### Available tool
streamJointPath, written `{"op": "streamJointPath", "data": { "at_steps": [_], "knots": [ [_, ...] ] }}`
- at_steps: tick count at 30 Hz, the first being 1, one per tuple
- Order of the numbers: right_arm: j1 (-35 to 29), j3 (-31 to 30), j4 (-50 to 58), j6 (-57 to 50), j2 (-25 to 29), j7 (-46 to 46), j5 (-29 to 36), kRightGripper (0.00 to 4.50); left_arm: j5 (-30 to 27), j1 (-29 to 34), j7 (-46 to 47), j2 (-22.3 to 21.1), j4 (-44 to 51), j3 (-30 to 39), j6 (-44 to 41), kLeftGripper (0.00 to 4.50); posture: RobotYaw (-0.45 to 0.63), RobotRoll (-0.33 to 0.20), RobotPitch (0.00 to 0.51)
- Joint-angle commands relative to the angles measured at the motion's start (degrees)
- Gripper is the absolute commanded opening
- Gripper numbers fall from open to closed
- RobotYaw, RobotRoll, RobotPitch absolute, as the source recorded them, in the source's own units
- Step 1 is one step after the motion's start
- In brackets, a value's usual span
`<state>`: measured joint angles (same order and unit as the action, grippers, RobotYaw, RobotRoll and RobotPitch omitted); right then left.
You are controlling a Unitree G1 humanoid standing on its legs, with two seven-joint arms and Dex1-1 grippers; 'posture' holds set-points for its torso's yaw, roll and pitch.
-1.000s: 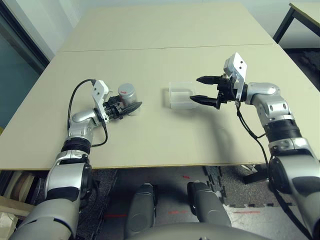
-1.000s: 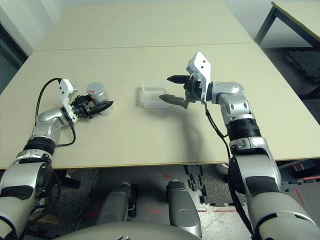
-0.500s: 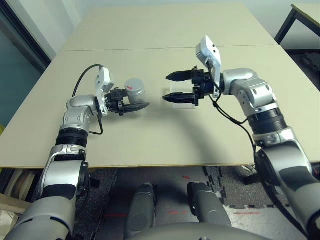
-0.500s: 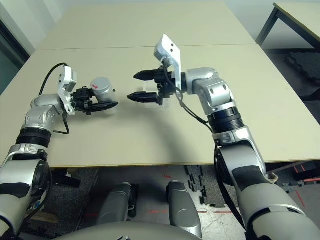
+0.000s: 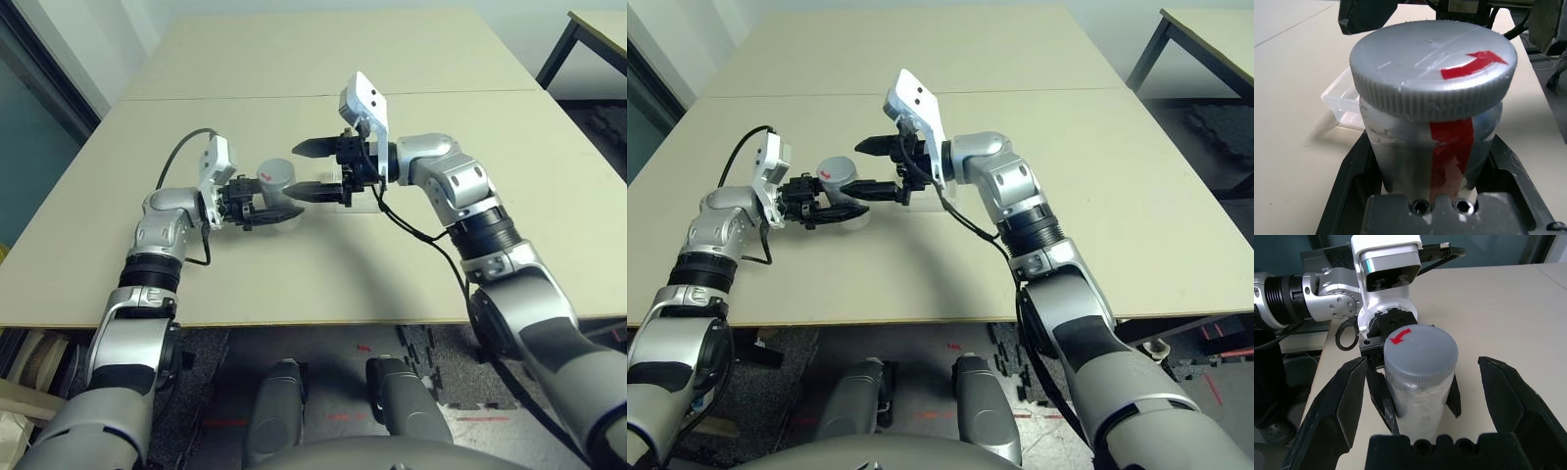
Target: Pour the medicine from the bottle into the box.
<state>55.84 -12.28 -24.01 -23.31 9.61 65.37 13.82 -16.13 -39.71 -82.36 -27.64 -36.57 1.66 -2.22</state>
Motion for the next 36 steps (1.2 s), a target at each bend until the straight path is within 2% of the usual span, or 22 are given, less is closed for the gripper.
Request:
{"op": "streamJointPath", "data": {
  "at_steps": [1, 10, 13, 16, 17, 22, 27, 30, 36],
  "knots": [
    [1.1, -0.6, -0.9, 0.7, -0.7, -0.3, -0.4, 4.5, -0.8, 0.3, -0.2, 0.2, 1.0, -0.4, -0.4, 2.69, -0.06, 0.0, 0.082],
    [1.8, -0.4, -2.9, 1.1, -2.5, -1.0, 0.1, 4.5, -1.1, 0.0, 0.1, 0.8, 1.5, -0.9, -0.7, 2.69, -0.05, 0.0, 0.08],
    [2.0, -0.3, -3.5, 1.1, -2.8, -0.7, 0.3, 3.92, -1.1, -0.2, 0.1, 0.8, 1.3, -0.8, -0.5, 2.69, -0.04, 0.0, 0.081],
    [1.8, -0.5, -3.9, 1.2, -2.8, -0.3, 0.2, 2.81, -1.2, -0.2, 0.1, 0.7, 1.5, -0.7, -0.6, 2.69, -0.04, 0.0, 0.082],
    [1.7, -0.6, -4.0, 1.3, -2.7, -0.1, 0.1, 2.57, -1.2, -0.2, 0.2, 0.6, 1.5, -0.6, -0.6, 2.69, -0.04, 0.0, 0.082],
    [1.3, -1.0, -4.3, 1.4, -2.3, 1.1, 0.1, 2.57, -1.4, -0.1, 0.1, 0.2, 2.1, -0.5, -1.0, 2.69, -0.04, 0.0, 0.084],
    [1.7, -0.5, -6.2, 1.4, -2.0, 8.4, 3.1, 2.57, -1.8, -0.2, -0.5, 0.3, 4.1, -0.9, -2.2, 2.69, -0.03, 0.0, 0.088],
    [3.3, 0.7, -10.3, 1.0, -2.3, 11.7, 4.4, 2.57, -1.9, -0.4, -0.6, 0.2, 4.9, -1.0, -2.9, 2.69, -0.01, 0.0, 0.094],
    [6.7, 0.9, -18.6, 5.0, -2.8, 16.4, 2.8, 2.57, -2.5, 0.4, -0.7, -0.3, 6.9, -1.2, -4.3, 2.69, 0.0, 0.0, 0.098]
  ]
}}
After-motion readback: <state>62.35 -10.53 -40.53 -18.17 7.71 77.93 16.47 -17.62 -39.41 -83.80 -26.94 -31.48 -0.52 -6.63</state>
